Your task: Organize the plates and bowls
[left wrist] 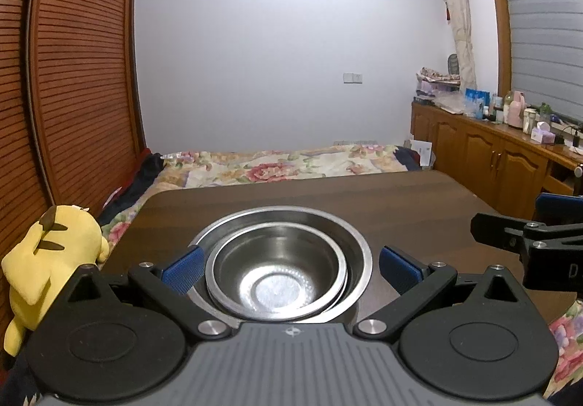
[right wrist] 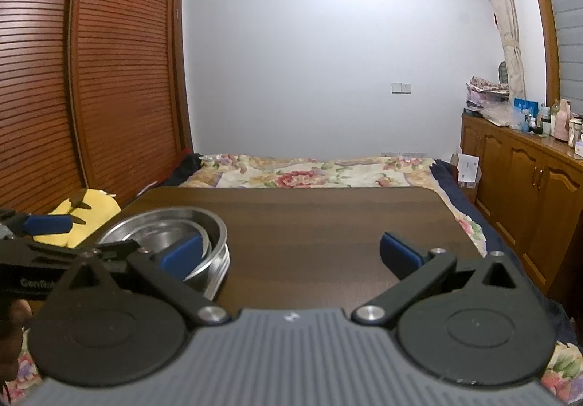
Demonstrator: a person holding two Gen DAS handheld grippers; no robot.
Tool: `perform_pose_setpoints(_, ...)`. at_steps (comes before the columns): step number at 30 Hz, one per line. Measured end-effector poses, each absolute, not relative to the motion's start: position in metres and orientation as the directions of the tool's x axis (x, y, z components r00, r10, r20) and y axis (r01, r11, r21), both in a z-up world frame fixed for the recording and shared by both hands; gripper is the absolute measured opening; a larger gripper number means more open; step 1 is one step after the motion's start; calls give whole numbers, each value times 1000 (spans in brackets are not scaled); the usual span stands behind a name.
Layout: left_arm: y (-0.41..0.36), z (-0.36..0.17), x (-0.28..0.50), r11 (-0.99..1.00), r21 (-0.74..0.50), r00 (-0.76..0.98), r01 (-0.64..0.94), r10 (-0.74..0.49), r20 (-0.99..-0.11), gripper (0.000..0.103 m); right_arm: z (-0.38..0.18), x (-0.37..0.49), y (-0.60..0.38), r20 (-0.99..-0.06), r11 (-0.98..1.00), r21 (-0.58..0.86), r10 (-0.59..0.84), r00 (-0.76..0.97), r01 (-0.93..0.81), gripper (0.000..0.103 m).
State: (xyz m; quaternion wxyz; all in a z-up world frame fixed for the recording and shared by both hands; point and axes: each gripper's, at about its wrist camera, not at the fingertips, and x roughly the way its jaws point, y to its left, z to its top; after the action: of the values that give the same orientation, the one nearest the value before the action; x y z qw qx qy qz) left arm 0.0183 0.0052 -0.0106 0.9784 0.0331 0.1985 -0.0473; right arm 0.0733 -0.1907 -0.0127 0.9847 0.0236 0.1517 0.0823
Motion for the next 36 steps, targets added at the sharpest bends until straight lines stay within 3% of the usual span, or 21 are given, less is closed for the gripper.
perform_pose_setpoints(36, 19, -43, 16, 997, 41, 894, 65, -40, -446, 103, -47, 77, -199, -360, 990, 86, 134, 923, -110, 103)
